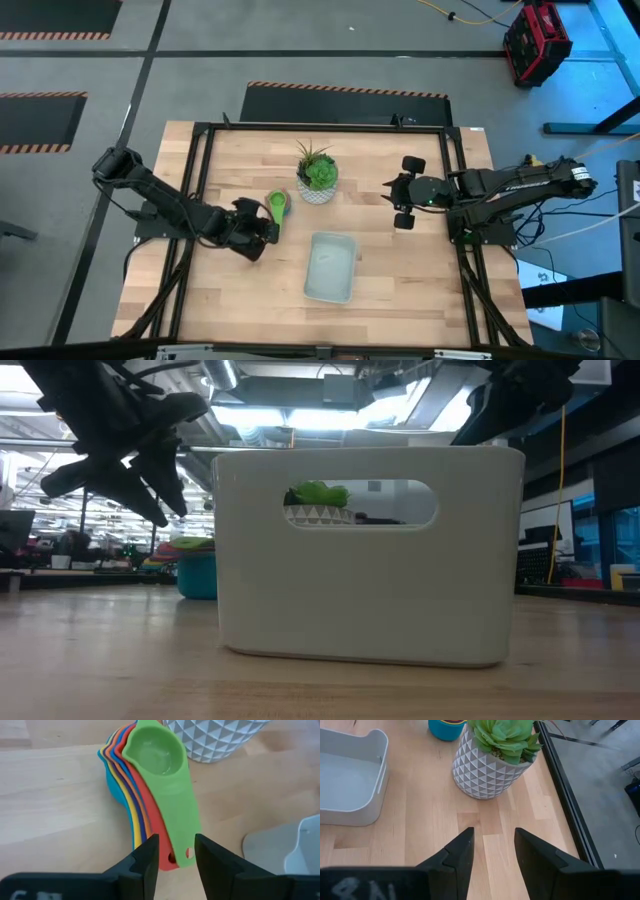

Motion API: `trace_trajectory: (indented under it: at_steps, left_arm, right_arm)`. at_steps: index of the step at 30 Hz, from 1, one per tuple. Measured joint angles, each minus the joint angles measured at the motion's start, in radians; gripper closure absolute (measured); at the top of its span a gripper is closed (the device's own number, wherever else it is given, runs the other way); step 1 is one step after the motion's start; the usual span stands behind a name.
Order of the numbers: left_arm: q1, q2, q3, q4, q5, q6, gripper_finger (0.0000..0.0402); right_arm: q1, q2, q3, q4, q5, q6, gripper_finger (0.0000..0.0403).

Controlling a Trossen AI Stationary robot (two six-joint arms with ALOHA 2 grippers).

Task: Nest measuring cups in basket
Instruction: Put the stacked measuring cups into the bin

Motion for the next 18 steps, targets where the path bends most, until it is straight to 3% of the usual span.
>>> trace_trajectory:
  at_steps: [5,18]
  left_arm:
    - [0.014,0.000,0.000,-0.003,0.053,0.001,0.0273]
    - [0.012,0.000,0.000,-0.002,0.072,0.001,0.0275]
  right_arm:
    - [0.000,0.000,0.000,0.000,0.000,0.001,0.0257]
    - [0.000,0.000,0.000,0.000,0.000,0.004,0.0257]
